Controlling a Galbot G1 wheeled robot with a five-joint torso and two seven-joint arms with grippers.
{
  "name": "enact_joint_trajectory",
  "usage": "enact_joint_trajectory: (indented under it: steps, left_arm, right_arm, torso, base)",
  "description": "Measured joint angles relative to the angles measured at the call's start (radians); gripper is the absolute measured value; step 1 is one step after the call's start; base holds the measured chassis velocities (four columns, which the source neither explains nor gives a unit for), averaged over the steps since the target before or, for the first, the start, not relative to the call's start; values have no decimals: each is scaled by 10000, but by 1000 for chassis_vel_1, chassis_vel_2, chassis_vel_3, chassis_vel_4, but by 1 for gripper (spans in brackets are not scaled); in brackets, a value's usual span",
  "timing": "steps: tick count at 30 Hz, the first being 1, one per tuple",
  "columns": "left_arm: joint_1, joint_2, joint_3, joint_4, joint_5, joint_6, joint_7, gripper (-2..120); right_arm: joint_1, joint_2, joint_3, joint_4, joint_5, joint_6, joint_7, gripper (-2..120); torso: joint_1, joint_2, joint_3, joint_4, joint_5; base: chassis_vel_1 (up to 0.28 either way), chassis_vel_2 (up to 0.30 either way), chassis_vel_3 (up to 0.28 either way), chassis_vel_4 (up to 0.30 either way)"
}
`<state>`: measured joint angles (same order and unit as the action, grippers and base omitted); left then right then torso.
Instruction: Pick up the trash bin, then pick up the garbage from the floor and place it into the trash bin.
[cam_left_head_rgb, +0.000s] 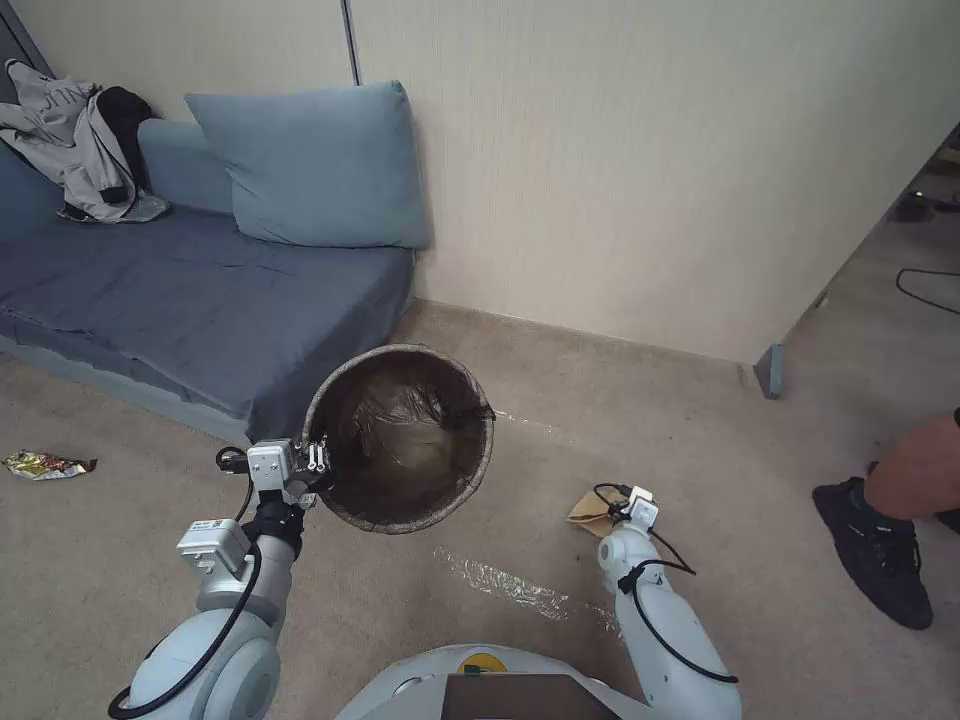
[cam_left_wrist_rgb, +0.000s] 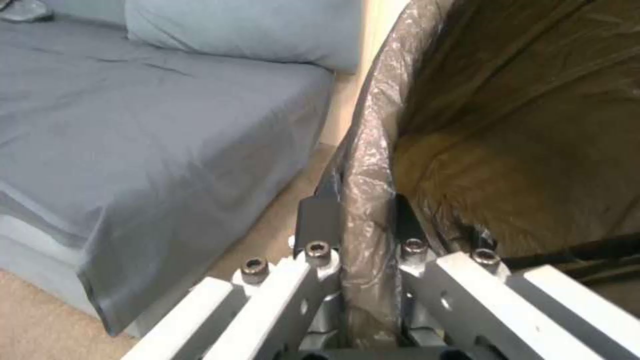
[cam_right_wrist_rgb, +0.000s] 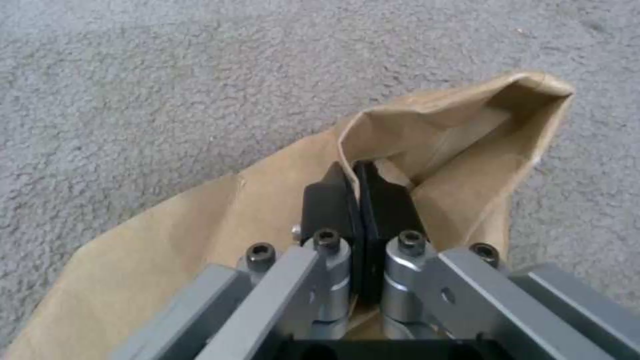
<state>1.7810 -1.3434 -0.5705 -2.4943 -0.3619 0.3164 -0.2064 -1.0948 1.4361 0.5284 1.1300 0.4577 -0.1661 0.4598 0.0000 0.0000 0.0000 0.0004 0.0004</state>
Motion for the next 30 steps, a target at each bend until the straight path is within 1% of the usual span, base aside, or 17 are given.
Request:
enact_joint_trajectory:
  steps: [6, 9, 10, 13, 14, 19, 20, 23, 24, 25, 28, 29, 30]
  left_arm:
    - [3, 1, 4, -29, 1, -10, 0, 2]
    - [0, 18, 3, -52, -2, -11, 1, 2]
    - [0, 18, 3, -52, -2, -11, 1, 2]
    - [-4, 28, 2, -56, -5, -11, -1, 2]
    - [-4, 28, 2, -56, -5, -11, -1, 2]
    - [-5, 48, 7, -59, -12, -11, -1, 2]
    - [-5, 48, 7, -59, -12, -11, -1, 2]
    - [-10, 79, 6, -61, -27, -6, -1, 2]
    - [-14, 85, 6, -61, -30, -2, -3, 2]
    - [-14, 85, 6, -61, -30, -2, -3, 2]
    - [-11, 86, 9, -61, -32, 43, -4, 2]
    - [-12, 85, 13, -61, -33, 66, -5, 2]
    - [-12, 85, 13, -61, -33, 66, -5, 2]
  right_arm:
    - [-51, -53, 38, 112, 44, 107, -12, 0]
    - [-298, -270, 7, 885, 156, 174, -186, 0]
    - [-298, -270, 7, 885, 156, 174, -186, 0]
    - [-633, -587, -112, 1865, 408, 192, -381, 0]
    - [-633, -587, -112, 1865, 408, 192, -381, 0]
    - [-1395, -1411, -372, 4020, 601, 153, -732, 0]
    - [-1395, -1411, -372, 4020, 601, 153, -732, 0]
    - [-1794, -2065, -543, 5392, 724, 28, -973, 0]
    - [-1943, -2391, -590, 6011, 765, -38, -1107, 0]
    - [-1943, -2391, -590, 6011, 765, -38, -1107, 0]
    - [-2124, -3033, -615, 7315, 1010, -246, -1536, 0]
    - [-2144, -3161, -613, 7618, 1106, -296, -1676, 0]
    - [-2144, -3161, -613, 7618, 1106, -296, -1676, 0]
  torso:
    - [0, 0, 0, -2, 3]
    - [0, 0, 0, -4, -1]
    - [0, 0, 0, -4, -1]
    - [0, 0, 0, -3, -1]
    - [0, 0, 0, -3, -1]
    - [0, 0, 0, -5, -3]
    - [0, 0, 0, -5, -3]
    - [0, 0, 0, -6, -3]
    - [0, 0, -1, -4, -3]
    - [0, 0, -1, -4, -3]
    - [0, 0, -1, -5, -2]
    - [0, 0, -1, -5, -6]
    - [0, 0, -1, -5, -6]
  base:
    - [0, 0, 0, 0]
    - [0, 0, 0, 0]
    - [0, 0, 0, 0]
    - [0, 0, 0, 0]
    - [0, 0, 0, 0]
    - [0, 0, 0, 0]
    - [0, 0, 0, 0]
    - [0, 0, 0, 0]
    - [0, 0, 0, 0]
    - [0, 0, 0, 0]
    - [0, 0, 0, 0]
    - [0, 0, 0, 0]
    - [0, 0, 0, 0]
